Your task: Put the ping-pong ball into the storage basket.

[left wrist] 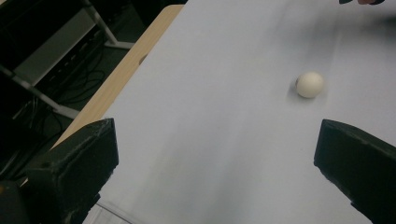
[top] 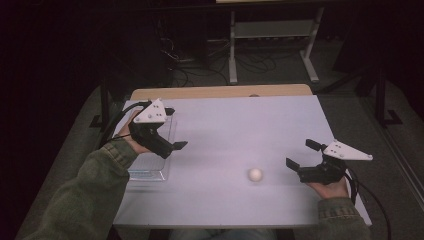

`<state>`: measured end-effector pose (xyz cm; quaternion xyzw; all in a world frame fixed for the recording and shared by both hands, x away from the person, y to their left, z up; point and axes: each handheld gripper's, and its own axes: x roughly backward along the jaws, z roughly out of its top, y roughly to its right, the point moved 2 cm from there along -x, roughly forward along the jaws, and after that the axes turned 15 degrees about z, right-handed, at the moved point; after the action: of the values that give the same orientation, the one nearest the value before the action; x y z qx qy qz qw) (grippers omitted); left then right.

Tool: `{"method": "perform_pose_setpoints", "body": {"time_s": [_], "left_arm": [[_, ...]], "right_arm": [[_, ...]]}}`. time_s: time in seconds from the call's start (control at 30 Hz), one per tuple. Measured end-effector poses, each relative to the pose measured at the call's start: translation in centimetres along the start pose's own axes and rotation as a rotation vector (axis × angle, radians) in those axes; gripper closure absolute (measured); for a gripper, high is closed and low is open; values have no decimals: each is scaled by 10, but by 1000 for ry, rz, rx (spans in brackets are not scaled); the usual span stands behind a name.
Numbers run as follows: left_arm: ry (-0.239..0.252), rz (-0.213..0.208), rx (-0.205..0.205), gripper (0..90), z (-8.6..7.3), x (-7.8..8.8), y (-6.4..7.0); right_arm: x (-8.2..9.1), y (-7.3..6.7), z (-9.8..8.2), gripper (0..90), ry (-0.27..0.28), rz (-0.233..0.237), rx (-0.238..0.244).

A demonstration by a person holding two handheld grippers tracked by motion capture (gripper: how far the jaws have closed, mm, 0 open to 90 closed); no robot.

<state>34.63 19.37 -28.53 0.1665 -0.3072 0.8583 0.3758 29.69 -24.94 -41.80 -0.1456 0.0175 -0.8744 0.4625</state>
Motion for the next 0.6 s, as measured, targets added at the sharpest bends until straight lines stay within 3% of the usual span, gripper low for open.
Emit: {"method": "perform_pose_setpoints", "body": {"time_s": [0.6], "left_arm": [[-24,-42,-46,0,13,-17,4]], "right_arm": [[0,0,0,0,-5,4,6]]}}
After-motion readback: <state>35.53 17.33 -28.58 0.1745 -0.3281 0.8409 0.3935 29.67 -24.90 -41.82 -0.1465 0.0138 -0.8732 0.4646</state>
